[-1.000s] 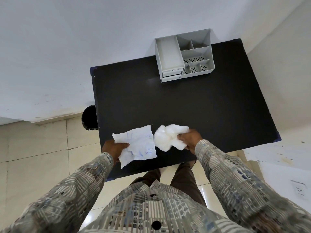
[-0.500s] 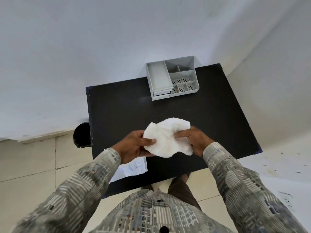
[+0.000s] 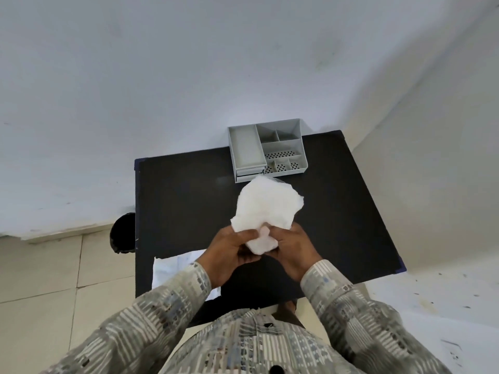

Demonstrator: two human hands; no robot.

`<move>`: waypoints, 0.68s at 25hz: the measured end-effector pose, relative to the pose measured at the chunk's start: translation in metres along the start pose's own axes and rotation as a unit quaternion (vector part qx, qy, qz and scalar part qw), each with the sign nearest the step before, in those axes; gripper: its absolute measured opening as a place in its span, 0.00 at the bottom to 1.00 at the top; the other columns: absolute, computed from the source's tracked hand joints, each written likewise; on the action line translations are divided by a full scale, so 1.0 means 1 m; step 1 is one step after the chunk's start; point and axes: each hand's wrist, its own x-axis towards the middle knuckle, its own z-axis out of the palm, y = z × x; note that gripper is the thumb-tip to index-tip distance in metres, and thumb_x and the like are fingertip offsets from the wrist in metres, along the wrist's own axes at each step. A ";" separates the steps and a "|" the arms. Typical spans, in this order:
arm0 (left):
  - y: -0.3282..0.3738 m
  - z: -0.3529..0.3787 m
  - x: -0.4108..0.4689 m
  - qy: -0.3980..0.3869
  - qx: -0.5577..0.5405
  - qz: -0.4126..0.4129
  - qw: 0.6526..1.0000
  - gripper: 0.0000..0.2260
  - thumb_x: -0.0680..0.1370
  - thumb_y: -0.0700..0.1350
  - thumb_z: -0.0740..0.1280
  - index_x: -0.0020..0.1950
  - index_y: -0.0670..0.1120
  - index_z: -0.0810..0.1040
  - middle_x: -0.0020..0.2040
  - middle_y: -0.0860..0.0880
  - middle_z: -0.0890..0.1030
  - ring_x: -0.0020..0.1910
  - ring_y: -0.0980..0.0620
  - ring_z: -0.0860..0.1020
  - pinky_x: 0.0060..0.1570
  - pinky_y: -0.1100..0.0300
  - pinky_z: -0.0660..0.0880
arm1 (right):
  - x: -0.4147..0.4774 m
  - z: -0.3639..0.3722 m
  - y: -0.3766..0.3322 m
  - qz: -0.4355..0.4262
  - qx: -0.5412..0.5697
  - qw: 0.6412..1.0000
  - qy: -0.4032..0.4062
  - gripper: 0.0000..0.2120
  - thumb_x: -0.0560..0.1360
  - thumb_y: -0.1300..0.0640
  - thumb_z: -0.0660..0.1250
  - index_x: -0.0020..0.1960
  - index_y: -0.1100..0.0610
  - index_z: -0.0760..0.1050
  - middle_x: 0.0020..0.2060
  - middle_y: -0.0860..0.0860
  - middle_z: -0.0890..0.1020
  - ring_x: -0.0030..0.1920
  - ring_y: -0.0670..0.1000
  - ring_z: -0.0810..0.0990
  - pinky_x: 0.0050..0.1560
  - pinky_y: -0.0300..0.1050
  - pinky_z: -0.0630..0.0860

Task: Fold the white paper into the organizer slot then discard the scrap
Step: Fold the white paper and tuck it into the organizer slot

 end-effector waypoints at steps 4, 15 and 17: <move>0.007 0.010 0.004 0.027 -0.073 0.001 0.997 0.21 0.80 0.60 0.69 0.67 0.48 0.84 0.64 0.40 0.86 0.61 0.40 0.83 0.67 0.39 0.76 | -0.002 -0.036 -0.032 0.023 -0.068 0.996 -0.049 0.12 0.81 0.62 0.66 0.57 0.52 0.86 0.53 0.55 0.89 0.53 0.58 0.88 0.57 0.63 0.82; 0.030 0.091 0.015 0.124 -0.273 0.012 0.954 0.18 0.86 0.53 0.62 0.70 0.45 0.81 0.63 0.39 0.87 0.60 0.37 0.85 0.49 0.42 0.82 | -0.016 -0.088 -0.073 0.100 -0.080 0.984 -0.125 0.23 0.82 0.39 0.64 0.65 0.55 0.82 0.51 0.57 0.87 0.41 0.52 0.86 0.37 0.48 0.81; 0.029 0.098 0.012 0.117 -0.281 0.022 0.952 0.19 0.86 0.53 0.63 0.72 0.45 0.79 0.65 0.39 0.86 0.63 0.36 0.83 0.52 0.39 0.81 | -0.023 -0.102 -0.084 0.147 0.068 0.968 -0.190 0.37 0.79 0.29 0.57 0.70 0.56 0.80 0.56 0.61 0.86 0.47 0.57 0.85 0.41 0.52 0.82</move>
